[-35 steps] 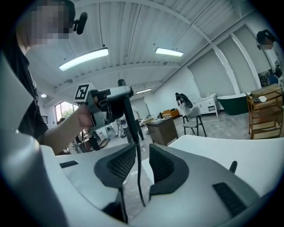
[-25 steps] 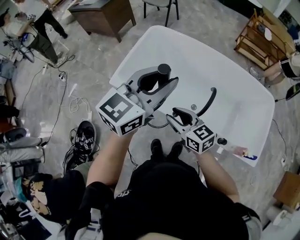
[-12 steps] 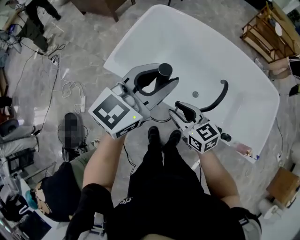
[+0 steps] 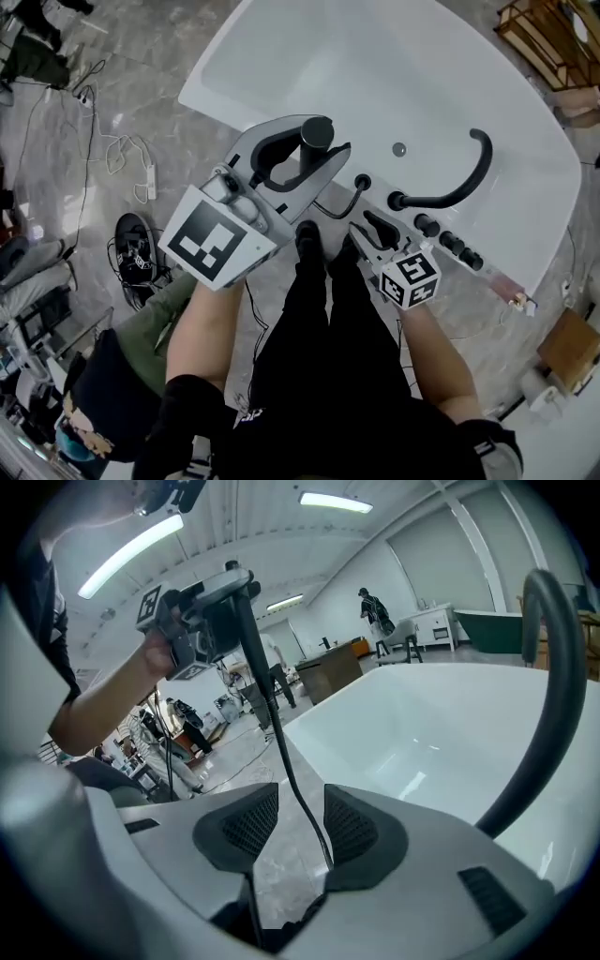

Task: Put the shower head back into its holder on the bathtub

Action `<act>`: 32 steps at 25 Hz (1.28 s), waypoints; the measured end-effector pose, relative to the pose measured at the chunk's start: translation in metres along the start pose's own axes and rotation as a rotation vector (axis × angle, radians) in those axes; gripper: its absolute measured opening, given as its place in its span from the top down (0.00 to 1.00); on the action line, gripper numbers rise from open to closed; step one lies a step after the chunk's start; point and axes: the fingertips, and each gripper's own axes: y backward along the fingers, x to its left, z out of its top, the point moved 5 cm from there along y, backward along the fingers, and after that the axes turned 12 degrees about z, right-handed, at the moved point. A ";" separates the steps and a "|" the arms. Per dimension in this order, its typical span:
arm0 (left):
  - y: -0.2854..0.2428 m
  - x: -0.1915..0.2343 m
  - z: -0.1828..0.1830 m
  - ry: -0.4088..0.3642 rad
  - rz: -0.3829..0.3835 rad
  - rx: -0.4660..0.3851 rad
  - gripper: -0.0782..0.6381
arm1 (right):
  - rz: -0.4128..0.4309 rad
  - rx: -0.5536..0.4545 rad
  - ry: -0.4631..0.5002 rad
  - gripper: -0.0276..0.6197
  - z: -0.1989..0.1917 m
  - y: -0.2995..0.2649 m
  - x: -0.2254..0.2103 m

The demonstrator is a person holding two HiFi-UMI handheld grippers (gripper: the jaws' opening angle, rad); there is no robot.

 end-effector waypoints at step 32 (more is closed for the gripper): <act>-0.004 0.003 -0.020 -0.087 0.005 0.029 0.71 | -0.252 0.034 -0.300 0.84 -0.096 -0.046 -0.087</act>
